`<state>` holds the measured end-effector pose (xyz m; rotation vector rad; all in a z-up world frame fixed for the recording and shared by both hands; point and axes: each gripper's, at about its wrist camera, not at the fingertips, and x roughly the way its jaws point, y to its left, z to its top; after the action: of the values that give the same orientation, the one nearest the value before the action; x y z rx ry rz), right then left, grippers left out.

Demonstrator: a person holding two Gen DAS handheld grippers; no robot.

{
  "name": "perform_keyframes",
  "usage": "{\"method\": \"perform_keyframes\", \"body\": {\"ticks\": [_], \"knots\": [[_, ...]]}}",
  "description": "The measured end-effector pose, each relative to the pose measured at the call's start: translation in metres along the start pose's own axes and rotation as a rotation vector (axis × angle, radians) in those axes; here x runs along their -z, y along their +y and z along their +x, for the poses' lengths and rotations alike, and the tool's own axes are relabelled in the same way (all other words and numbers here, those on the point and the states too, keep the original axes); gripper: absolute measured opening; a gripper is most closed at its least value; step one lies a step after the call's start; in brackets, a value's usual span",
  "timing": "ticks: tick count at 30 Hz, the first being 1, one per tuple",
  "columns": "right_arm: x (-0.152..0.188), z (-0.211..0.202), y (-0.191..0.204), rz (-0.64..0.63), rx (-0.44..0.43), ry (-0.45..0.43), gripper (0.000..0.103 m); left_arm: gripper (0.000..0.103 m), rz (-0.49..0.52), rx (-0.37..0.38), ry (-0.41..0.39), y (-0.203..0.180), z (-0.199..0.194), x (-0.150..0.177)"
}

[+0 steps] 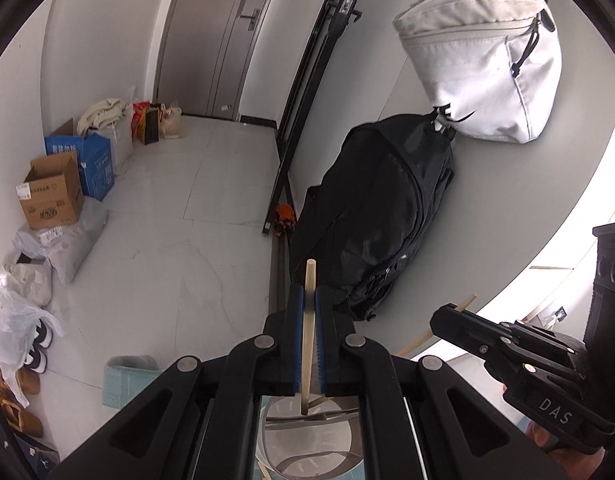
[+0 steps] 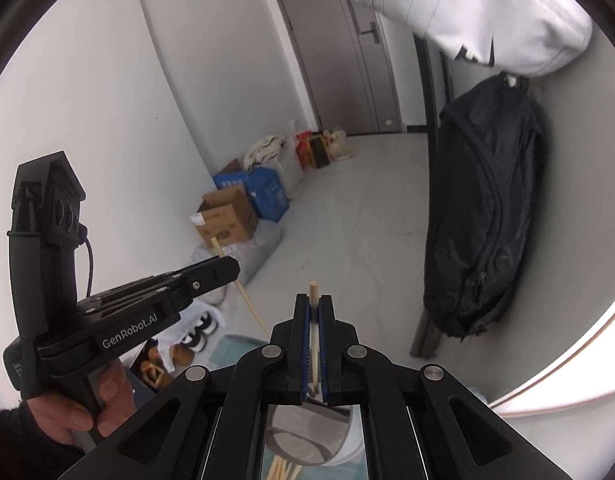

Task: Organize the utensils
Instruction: 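Raise both held chopsticks upright and carry them over the utensil holder, then open both tools to drop the chopsticks into the holder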

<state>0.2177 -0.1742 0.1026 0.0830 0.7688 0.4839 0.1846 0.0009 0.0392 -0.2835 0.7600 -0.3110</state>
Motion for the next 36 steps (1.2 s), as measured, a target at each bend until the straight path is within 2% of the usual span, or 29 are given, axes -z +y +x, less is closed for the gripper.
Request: {"method": "perform_keyframes", "body": {"ticks": [6,11,13,14,15,19,21,25,27,28,30,32,36], "knots": [[0.006,0.025,-0.002,0.033,-0.062,0.045,0.007,0.002,0.019,0.075,0.021,0.000,0.004,0.002],[0.012,0.032,-0.005,0.094,-0.143,0.050,0.008,0.005,-0.034,0.129,0.045,0.009,0.001,0.003],[0.018,0.029,-0.012,0.143,-0.188,0.036,0.014,0.009,-0.060,0.128,0.050,0.015,-0.003,0.004],[0.019,0.028,-0.014,0.160,-0.202,0.027,0.027,0.016,-0.060,0.119,0.049,0.016,-0.004,0.005],[0.021,0.025,-0.016,0.178,-0.205,0.019,0.035,0.025,-0.057,0.099,0.045,0.017,-0.008,0.006],[0.034,0.004,-0.022,0.218,-0.223,-0.039,0.042,0.042,-0.061,0.035,-0.001,0.021,-0.023,0.012],[0.038,-0.007,-0.021,0.218,-0.212,-0.060,0.050,0.044,-0.066,0.006,-0.018,0.022,-0.031,0.015],[0.043,-0.022,-0.016,0.221,-0.197,-0.084,0.053,0.045,-0.052,-0.052,-0.041,0.016,-0.043,0.022],[0.046,-0.031,-0.014,0.222,-0.192,-0.100,0.060,0.048,-0.045,-0.071,-0.049,0.011,-0.049,0.025],[0.047,-0.035,-0.012,0.221,-0.192,-0.106,0.060,0.050,-0.040,-0.079,-0.058,0.007,-0.053,0.027],[0.050,-0.044,-0.007,0.215,-0.192,-0.120,0.062,0.064,-0.023,-0.097,-0.074,0.005,-0.059,0.030],[0.052,-0.052,-0.004,0.209,-0.188,-0.131,0.065,0.065,-0.001,-0.125,-0.094,-0.001,-0.066,0.033],[0.059,-0.065,0.004,0.207,-0.208,-0.136,0.070,0.065,0.016,-0.124,-0.102,-0.008,-0.076,0.041]]}}
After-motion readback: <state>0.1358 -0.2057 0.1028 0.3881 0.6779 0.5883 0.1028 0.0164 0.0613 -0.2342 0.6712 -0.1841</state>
